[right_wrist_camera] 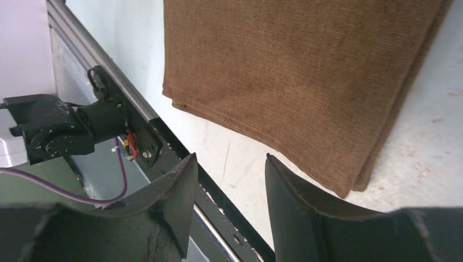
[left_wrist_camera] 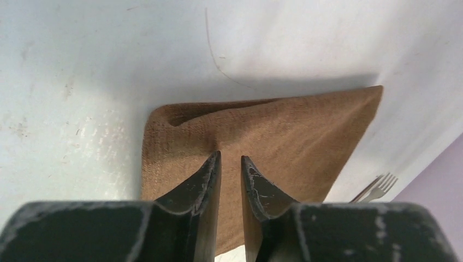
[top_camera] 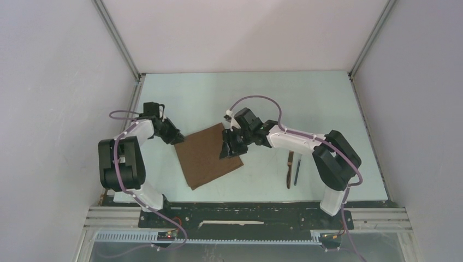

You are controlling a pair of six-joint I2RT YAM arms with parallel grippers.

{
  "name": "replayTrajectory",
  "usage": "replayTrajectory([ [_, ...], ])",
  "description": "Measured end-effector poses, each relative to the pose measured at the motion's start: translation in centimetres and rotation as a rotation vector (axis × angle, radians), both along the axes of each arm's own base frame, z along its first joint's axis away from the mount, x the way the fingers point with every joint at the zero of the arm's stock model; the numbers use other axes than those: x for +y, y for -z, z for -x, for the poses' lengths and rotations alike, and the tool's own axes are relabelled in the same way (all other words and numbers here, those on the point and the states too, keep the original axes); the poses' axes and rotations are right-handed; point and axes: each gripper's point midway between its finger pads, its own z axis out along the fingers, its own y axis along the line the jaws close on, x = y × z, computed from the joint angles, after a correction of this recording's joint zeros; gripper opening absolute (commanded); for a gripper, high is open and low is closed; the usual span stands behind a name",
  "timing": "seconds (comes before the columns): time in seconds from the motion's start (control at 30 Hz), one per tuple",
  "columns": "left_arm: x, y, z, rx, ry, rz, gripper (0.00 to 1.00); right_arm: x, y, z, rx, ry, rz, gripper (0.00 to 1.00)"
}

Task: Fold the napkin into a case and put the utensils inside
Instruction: Smooth out the lower triangle-folded napkin at the center of the board.

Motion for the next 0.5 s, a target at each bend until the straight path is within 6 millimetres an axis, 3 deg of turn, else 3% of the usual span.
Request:
replayTrajectory([
  [0.1, 0.3, 1.1, 0.4, 0.036, 0.000, -0.009, 0.25, 0.9, 0.5, 0.3, 0.035, -0.026, -0.046, 0.53],
  [0.2, 0.7, 1.9, 0.5, 0.060, -0.006, -0.008, 0.25, 1.1, 2.8, 0.3, 0.075, -0.037, -0.052, 0.53],
  [0.33, 0.9, 2.4, 0.6, 0.076, -0.013, -0.006, 0.32, -1.6, 7.2, 0.9, 0.159, 0.003, 0.025, 0.52],
  [0.5, 0.7, 1.7, 0.6, 0.052, 0.012, -0.006, 0.46, -3.2, 7.6, -0.3, 0.162, 0.042, 0.023, 0.53],
])
